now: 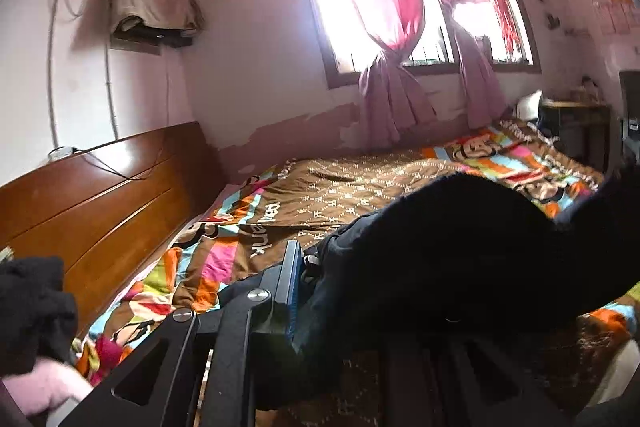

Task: Fold large clothes

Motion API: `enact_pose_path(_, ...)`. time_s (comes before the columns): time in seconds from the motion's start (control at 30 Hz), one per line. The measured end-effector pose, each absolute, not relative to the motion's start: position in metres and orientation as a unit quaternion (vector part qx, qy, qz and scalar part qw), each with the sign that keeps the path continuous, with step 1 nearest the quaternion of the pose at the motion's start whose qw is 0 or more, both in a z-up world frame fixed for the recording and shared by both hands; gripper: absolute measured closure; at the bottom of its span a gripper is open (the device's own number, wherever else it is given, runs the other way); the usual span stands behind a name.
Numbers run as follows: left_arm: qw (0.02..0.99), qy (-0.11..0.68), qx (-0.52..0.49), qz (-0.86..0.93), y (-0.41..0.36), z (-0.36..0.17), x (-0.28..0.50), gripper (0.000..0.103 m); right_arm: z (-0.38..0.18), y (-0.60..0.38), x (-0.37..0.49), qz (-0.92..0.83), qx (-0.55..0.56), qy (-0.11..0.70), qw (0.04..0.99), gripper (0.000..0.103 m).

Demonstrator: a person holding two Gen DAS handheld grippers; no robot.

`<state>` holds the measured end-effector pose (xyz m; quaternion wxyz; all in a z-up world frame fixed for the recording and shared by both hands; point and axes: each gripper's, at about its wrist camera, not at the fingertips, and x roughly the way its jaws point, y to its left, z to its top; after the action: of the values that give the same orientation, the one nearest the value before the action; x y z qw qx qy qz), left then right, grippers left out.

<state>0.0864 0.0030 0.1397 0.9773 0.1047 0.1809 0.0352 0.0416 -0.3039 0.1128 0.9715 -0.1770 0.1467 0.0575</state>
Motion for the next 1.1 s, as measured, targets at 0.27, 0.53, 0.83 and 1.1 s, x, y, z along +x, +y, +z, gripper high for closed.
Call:
enact_pose_path(0.27, 0.968, 0.206, 0.132, 0.056, -0.003, 0.120, 0.183, 0.088, 0.100, -0.304, 0.159, 0.065, -0.199, 0.170, 0.963, 0.098)
enact_pose_path(0.53, 0.955, 0.257, 0.140, 0.053, -0.002, 0.085, 0.305, 0.088, 0.069, -0.295, 0.295, 0.070, -0.195, 0.212, 0.955, 0.098)
enact_pose_path(0.83, 0.939, 0.320, 0.124, 0.012, -0.005, 0.017, 0.410, 0.085, 0.014, -0.295, 0.415, 0.074, -0.174, 0.289, 0.939, 0.097)
enact_pose_path(1.1, 0.957, 0.280, 0.075, 0.003, 0.017, 0.011, 0.398, 0.043, -0.013, -0.311, 0.423, 0.090, -0.128, 0.313, 0.937, 0.076)
